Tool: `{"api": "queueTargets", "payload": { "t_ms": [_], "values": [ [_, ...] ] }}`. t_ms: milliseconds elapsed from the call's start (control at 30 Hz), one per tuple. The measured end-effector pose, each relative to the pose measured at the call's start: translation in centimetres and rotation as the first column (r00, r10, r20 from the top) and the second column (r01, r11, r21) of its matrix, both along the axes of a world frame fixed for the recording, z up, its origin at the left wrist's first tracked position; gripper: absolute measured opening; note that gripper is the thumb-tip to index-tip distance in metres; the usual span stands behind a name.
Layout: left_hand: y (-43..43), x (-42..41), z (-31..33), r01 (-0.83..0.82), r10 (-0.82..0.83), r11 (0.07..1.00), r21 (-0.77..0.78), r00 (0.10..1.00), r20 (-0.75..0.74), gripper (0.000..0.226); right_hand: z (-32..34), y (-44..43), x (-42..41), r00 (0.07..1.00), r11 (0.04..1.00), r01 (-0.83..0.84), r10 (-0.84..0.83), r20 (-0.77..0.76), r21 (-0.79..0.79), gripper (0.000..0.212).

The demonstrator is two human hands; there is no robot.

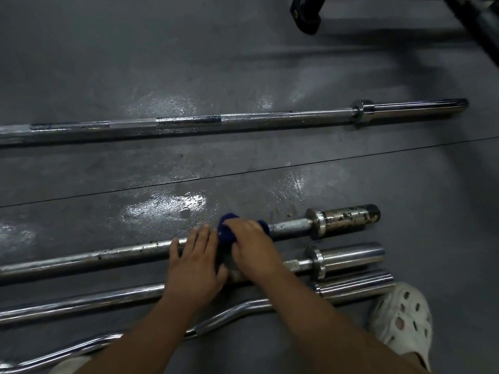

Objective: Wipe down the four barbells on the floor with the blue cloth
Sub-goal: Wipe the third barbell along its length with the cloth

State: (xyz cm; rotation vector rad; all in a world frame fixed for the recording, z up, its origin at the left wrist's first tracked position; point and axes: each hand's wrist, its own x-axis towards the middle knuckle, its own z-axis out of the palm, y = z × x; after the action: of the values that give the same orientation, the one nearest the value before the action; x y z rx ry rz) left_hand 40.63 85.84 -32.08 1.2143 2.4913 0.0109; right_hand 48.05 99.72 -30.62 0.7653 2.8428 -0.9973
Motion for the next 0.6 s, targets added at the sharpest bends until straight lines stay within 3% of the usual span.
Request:
{"api": "queueTargets", "payload": {
  "t_ms": [67, 133, 200, 267, 333, 400, 433, 467, 533, 567, 600],
  "values": [
    [-0.1, -0.3, 0.2, -0.008, 0.008, 1.0, 0.002, 1.0, 0.011, 0.079, 0.0, 2.3, 1.7, 0.978, 0.976, 0.206, -0.205, -0.024, 0.066, 0.049],
    [-0.3, -0.4, 0.2, -0.009, 0.009, 1.0, 0.004, 1.0, 0.019, 0.08, -0.2, 5.3, 4.4, 0.862, 0.852, 0.504, -0.507, -0.016, 0.14, 0.042],
    [-0.3, -0.3, 0.2, -0.008, 0.008, 1.0, 0.001, 1.0, 0.016, 0.08, -0.5, 5.9, 5.7, 0.793, 0.774, 0.599, -0.608, -0.024, 0.206, 0.039],
    [-0.4, -0.1, 0.1, -0.012, 0.013, 1.0, -0.007, 1.0, 0.026, 0.079, -0.5, 3.5, 4.1, 0.785, 0.77, 0.616, -0.616, -0.057, 0.164, 0.038],
    [-0.2, -0.2, 0.1, -0.013, 0.012, 1.0, 0.008, 1.0, 0.022, 0.079, -0.7, 0.6, 2.6, 0.914, 0.906, 0.405, -0.399, -0.072, 0.122, 0.041],
    [-0.2, -0.3, 0.3, -0.008, 0.007, 1.0, 0.023, 1.0, 0.028, 0.082, -0.9, 0.3, 2.7, 0.985, 0.976, 0.164, -0.154, -0.078, 0.146, 0.045],
    [-0.2, -0.4, 0.4, -0.007, 0.006, 1.0, 0.029, 0.999, 0.036, 0.084, -1.0, 1.4, 3.0, 0.983, 0.974, 0.177, -0.169, -0.067, 0.142, 0.045],
    [-0.3, -0.5, 0.4, -0.003, 0.002, 0.999, 0.032, 0.999, 0.044, 0.086, -1.0, 2.6, 3.6, 0.953, 0.943, 0.303, -0.3, -0.038, 0.136, 0.044],
    [-0.3, -0.6, 0.4, -0.005, 0.004, 1.0, 0.018, 0.999, 0.054, 0.087, -0.7, 3.1, 4.7, 0.807, 0.798, 0.575, -0.589, 0.036, 0.179, 0.041],
    [-0.2, -0.5, 0.4, -0.01, 0.009, 1.0, 0.008, 0.999, 0.053, 0.086, -0.4, 2.2, 4.4, 0.781, 0.774, 0.602, -0.622, 0.057, 0.196, 0.04],
    [-0.2, -0.4, 0.4, -0.018, 0.018, 1.0, 0.001, 0.998, 0.053, 0.084, 0.1, 0.9, 3.7, 0.827, 0.82, 0.54, -0.559, 0.063, 0.191, 0.039]
  ]
}}
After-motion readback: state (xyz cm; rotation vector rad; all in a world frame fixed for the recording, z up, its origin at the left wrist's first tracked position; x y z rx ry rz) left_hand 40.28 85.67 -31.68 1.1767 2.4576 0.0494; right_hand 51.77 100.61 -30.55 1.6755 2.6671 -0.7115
